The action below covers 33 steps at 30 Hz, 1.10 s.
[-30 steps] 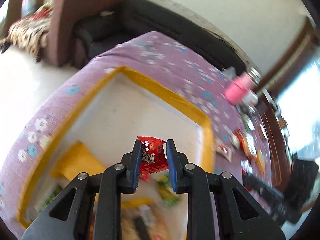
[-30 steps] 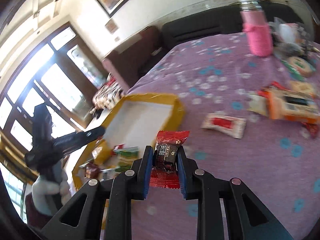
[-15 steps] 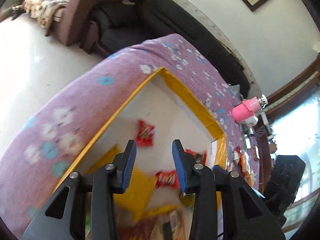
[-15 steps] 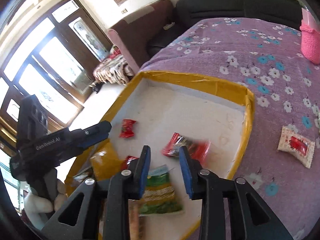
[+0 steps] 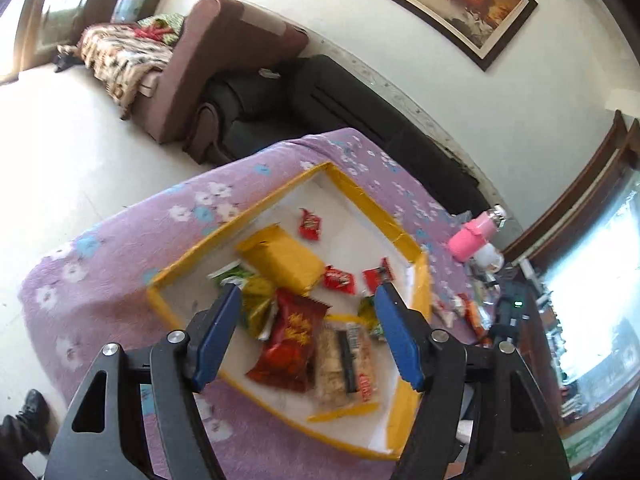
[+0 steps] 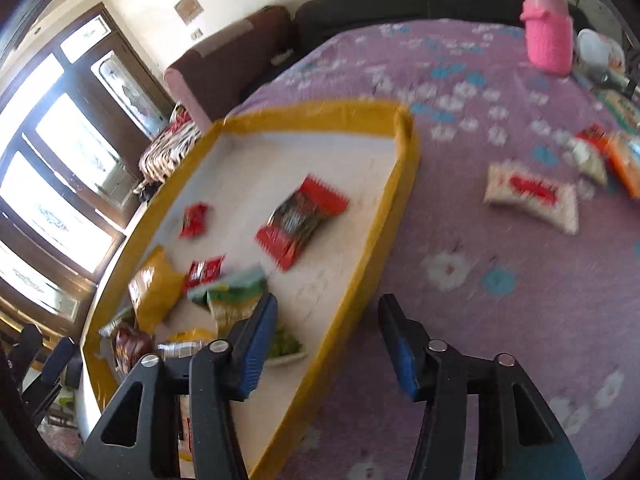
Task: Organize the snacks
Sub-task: 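Move the right tool to the clear biscuit pack while the left tool approaches the white sachet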
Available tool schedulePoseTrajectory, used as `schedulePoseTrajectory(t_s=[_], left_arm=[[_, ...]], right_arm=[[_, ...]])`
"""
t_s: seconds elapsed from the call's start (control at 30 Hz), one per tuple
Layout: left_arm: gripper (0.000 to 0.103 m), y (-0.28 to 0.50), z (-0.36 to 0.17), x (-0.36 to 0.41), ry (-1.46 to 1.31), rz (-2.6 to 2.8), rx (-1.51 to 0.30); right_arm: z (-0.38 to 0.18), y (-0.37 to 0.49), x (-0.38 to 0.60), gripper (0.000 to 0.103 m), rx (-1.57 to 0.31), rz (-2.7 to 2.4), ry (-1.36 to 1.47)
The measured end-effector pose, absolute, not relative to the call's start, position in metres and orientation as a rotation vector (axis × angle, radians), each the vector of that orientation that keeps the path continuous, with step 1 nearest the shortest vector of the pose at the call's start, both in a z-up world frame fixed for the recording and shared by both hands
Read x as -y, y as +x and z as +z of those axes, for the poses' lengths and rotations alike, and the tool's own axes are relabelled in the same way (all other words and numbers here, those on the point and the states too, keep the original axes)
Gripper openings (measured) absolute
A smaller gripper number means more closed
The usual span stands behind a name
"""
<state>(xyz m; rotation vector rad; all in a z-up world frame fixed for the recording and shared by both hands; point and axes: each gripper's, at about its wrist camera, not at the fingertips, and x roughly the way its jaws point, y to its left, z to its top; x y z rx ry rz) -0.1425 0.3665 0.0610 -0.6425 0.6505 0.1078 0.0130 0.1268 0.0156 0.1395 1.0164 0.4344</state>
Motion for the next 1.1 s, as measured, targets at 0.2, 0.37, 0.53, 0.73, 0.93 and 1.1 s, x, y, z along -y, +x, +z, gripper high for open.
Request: schedulePoseTrajectory(t_s=[0.2, 0.37, 0.53, 0.73, 0.93, 1.1], left_arm=[[0.069, -0.154, 0.054, -0.362, -0.640, 0.084, -0.654], [0.069, -0.150, 0.049, -0.351, -0.637, 0.047, -0.686], [0.069, -0.150, 0.060, -0.333, -0.582, -0.018, -0.669], [0.069, -0.142, 0.062, -0.311, -0.526, -0.088, -0.679], [0.069, -0.138, 0.060, -0.297, -0.520, -0.112, -0.713], [0.069, -0.137, 0.062, -0.288, -0.506, -0.121, -0.719]], right_arm=[[0.014, -0.002, -0.149, 0.041, -0.910, 0.418, -0.109], [0.010, -0.005, -0.152, 0.042, -0.892, 0.445, -0.185], [0.030, 0.016, -0.105, 0.041, -0.962, 0.555, 0.018], [0.052, 0.076, -0.042, 0.047, -0.901, 0.310, 0.041], [0.031, 0.127, -0.029, 0.029, -0.977, 0.203, 0.090], [0.017, 0.115, -0.034, 0.029, -1.030, 0.246, 0.043]])
